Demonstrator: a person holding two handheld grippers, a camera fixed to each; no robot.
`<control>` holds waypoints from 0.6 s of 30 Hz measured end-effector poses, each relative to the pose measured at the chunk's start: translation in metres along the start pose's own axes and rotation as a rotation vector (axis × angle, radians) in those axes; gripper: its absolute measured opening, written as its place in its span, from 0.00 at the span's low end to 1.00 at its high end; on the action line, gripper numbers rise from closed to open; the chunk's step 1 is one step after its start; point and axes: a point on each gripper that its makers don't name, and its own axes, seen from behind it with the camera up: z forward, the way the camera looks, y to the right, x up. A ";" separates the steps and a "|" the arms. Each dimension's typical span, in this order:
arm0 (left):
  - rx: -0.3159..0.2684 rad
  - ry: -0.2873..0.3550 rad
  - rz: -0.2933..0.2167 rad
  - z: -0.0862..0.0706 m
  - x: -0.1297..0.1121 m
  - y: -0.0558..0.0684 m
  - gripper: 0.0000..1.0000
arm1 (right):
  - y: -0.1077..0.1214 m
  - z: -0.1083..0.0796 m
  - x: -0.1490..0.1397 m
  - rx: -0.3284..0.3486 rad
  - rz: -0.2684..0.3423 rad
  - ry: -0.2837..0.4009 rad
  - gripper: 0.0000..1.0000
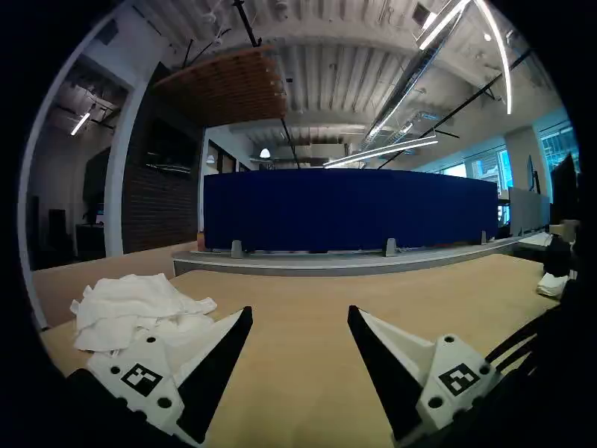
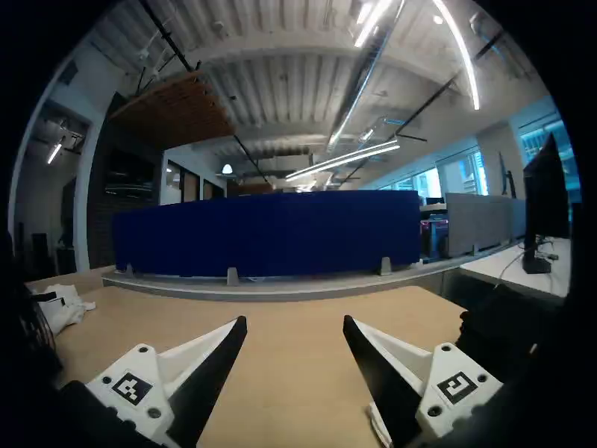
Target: Fold towel
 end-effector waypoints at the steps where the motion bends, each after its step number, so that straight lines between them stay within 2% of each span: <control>1: 0.000 0.000 0.000 0.000 0.000 0.000 0.95 | 0.000 0.000 -0.003 0.001 0.002 -0.002 1.00; 9: 0.000 0.000 0.000 0.000 0.000 0.000 0.95 | 0.007 0.000 -0.027 -0.003 0.038 -0.017 1.00; 18: 0.000 0.000 0.000 -0.001 0.000 0.000 0.95 | 0.014 -0.004 -0.041 -0.014 0.044 -0.018 1.00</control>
